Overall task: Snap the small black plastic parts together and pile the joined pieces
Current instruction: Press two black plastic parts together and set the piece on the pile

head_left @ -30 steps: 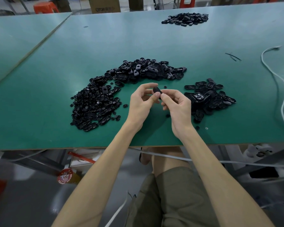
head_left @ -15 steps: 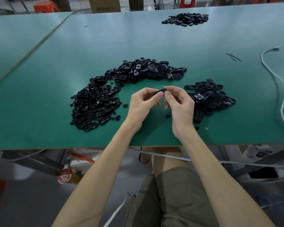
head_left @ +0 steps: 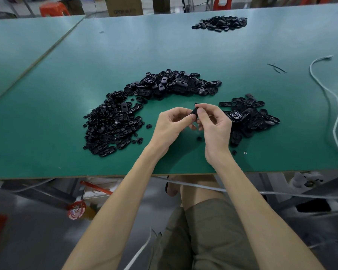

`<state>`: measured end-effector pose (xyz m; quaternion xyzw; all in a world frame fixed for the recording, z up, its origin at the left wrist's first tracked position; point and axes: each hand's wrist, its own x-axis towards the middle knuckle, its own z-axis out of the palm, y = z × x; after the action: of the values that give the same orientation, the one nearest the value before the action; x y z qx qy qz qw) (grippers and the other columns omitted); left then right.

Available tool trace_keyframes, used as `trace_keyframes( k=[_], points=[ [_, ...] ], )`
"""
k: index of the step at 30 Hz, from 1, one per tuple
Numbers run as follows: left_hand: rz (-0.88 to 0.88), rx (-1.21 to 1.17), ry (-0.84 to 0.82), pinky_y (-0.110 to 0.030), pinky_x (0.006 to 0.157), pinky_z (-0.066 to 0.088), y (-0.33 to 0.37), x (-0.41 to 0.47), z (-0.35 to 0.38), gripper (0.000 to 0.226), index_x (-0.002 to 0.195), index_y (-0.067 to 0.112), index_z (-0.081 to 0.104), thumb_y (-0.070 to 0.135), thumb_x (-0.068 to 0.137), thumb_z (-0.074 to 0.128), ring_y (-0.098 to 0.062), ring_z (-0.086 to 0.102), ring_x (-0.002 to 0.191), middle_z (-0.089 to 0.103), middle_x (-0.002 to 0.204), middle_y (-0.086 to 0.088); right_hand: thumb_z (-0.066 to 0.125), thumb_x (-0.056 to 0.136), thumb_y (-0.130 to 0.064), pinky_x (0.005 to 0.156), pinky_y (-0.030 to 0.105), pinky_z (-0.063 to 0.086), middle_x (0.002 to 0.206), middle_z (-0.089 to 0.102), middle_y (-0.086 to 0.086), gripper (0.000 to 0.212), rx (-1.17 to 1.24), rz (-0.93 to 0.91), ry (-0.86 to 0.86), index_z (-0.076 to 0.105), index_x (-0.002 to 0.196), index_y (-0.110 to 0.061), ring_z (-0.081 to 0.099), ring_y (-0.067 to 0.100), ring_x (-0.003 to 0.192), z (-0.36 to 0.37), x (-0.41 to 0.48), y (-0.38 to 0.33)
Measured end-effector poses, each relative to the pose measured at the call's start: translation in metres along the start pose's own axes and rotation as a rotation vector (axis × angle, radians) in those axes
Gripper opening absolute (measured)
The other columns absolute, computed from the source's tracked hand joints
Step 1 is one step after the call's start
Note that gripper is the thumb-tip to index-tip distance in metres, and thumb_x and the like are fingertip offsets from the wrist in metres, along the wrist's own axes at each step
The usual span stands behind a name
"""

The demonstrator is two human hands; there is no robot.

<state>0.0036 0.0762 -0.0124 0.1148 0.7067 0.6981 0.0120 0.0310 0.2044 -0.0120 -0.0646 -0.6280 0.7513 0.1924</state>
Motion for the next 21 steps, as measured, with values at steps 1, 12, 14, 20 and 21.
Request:
trace_keyframes(
  k=[1, 12, 14, 20, 21],
  points=[
    [0.004, 0.006, -0.002, -0.017, 0.072, 0.050, 0.0000, 0.0000, 0.0001, 0.016, 0.103, -0.004, 0.073, 0.009, 0.094, 0.073, -0.018, 0.068, 0.073, 0.075, 0.090, -0.023, 0.066, 0.099, -0.007, 0.062, 0.023, 0.052, 0.083, 0.074, -0.005, 0.020, 0.002, -0.001, 0.000, 0.078, 0.094, -0.022, 0.064, 0.008, 0.071, 0.0001, 0.0001, 0.0001],
    [-0.018, 0.032, 0.012, -0.022, 0.079, 0.052, -0.0004, 0.0007, -0.0010, 0.006, 0.098, 0.002, 0.073, 0.005, 0.096, 0.069, -0.016, 0.069, 0.078, 0.074, 0.082, -0.012, 0.066, 0.098, -0.002, 0.066, 0.023, 0.056, 0.083, 0.074, 0.002, 0.014, 0.044, 0.030, -0.018, 0.077, 0.096, -0.011, 0.066, 0.011, 0.072, 0.0021, -0.0005, 0.0011],
    [-0.025, 0.044, 0.021, -0.024, 0.079, 0.053, 0.0002, 0.0011, -0.0002, 0.005, 0.097, 0.002, 0.072, 0.004, 0.095, 0.068, -0.015, 0.069, 0.076, 0.074, 0.079, -0.007, 0.066, 0.098, -0.001, 0.067, 0.024, 0.057, 0.082, 0.074, 0.001, 0.013, 0.054, 0.036, -0.019, 0.077, 0.096, -0.009, 0.067, 0.012, 0.072, 0.0026, -0.0004, 0.0013],
    [-0.061, 0.096, 0.051, -0.024, 0.077, 0.054, 0.0049, 0.0018, 0.0023, 0.006, 0.095, 0.001, 0.071, 0.000, 0.093, 0.065, -0.015, 0.068, 0.074, 0.073, 0.079, -0.007, 0.067, 0.097, 0.002, 0.064, 0.019, 0.054, 0.081, 0.073, 0.000, 0.010, 0.023, 0.023, -0.022, 0.075, 0.101, -0.001, 0.066, 0.007, 0.068, 0.0025, 0.0004, 0.0025],
    [-0.065, 0.108, 0.064, -0.022, 0.075, 0.054, 0.0054, 0.0020, 0.0022, 0.006, 0.095, 0.000, 0.071, 0.001, 0.092, 0.065, -0.014, 0.068, 0.073, 0.073, 0.081, -0.008, 0.067, 0.097, 0.002, 0.064, 0.019, 0.054, 0.082, 0.073, 0.001, 0.010, 0.021, 0.022, -0.028, 0.075, 0.102, 0.000, 0.066, 0.008, 0.068, 0.0032, 0.0000, 0.0024]
  ],
)
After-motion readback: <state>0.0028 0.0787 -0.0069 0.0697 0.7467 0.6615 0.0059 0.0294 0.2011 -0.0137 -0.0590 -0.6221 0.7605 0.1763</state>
